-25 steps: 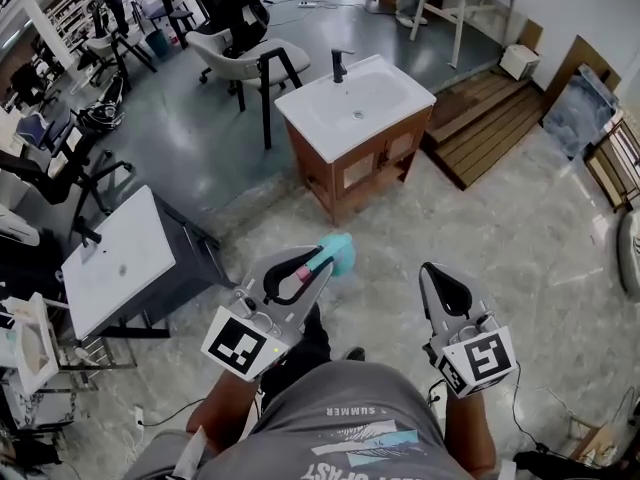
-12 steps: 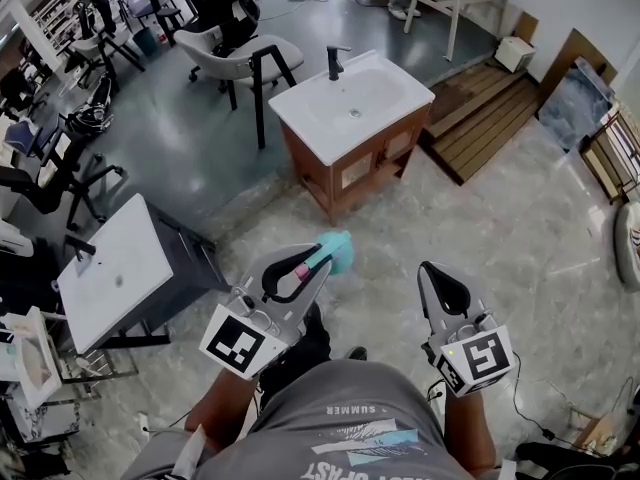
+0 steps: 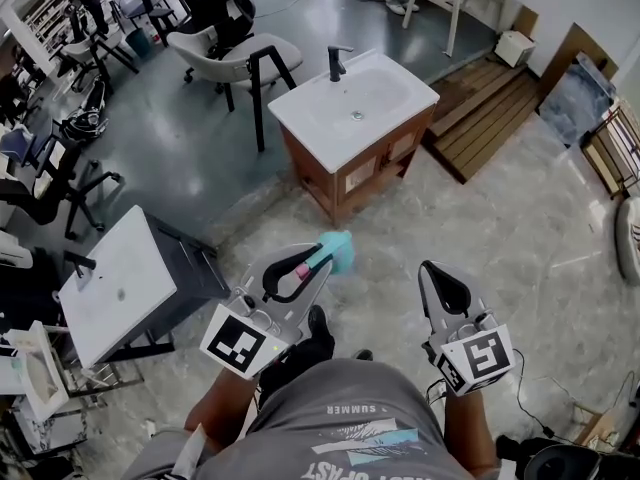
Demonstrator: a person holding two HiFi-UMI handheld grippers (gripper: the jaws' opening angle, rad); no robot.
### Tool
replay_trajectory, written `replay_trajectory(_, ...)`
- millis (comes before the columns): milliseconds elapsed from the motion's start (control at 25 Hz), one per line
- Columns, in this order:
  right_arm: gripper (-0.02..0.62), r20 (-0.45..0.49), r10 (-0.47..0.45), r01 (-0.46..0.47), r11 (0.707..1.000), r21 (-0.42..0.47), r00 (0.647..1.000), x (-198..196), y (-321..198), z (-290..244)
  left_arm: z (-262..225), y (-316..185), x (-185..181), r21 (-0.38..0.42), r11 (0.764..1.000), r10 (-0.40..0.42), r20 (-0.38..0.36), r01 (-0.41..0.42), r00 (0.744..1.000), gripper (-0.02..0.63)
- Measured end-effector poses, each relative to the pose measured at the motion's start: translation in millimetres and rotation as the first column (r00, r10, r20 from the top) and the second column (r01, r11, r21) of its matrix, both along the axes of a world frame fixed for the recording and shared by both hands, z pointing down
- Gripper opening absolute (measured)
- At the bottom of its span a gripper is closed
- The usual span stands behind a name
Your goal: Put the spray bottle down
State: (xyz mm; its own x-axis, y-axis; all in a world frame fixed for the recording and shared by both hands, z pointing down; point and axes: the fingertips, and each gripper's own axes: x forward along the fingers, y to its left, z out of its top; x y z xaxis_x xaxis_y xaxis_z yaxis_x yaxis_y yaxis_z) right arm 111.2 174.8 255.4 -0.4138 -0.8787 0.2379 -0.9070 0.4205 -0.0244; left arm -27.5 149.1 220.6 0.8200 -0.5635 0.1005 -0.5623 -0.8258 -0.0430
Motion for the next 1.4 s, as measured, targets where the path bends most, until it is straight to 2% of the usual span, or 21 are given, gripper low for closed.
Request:
replay_trajectory(280,0.002,-0.019,0.023,-0.023,1.0,0.009,1.0,-24.3,-56.4,-5.9,1.5,-57.1,-23.6,-0.003,1.0,0.024,-0.013,-0.024,1.0,0.057)
replay_trajectory(520,0.002,-0.025,0.059,-0.058,0.998,0.023,0.998,-49.5,-100.7,-10.8,2.9,-98.6,-42.6,-0.009,0.997,0.08,-0.025,-0.081,0.996,0.057)
replay_trajectory(640,0.002,-0.036,0.051,-0.051,0.999,0.001,0.998,-60.7,-116.0,-4.8,3.7,-117.7,-46.4,0.005,0.995,0.097,-0.033,-0.097,0.995,0.057)
replay_trajectory(840,0.002,-0.045,0.038,-0.038,0.999,0.005,0.998,-66.1,-150.4,-5.7,7.3,-144.5,-58.3,-0.007,0.998,0.069,-0.04,-0.069,0.997,0.057)
replay_trajectory(1000,0.002,-0.063,-0.026,0.027,0.999,0.023,0.998,-79.0,-178.3,-13.2,0.2,-159.1,-62.9,0.005,0.999,0.035,-0.065,-0.035,0.997,0.058)
replay_trajectory(1400,0.002,-0.06,-0.095,0.096,0.995,0.009,0.994,-90.8,-220.2,-7.3,8.9,-188.3,-70.2,-0.02,0.999,-0.029,-0.07,0.027,0.997,0.058)
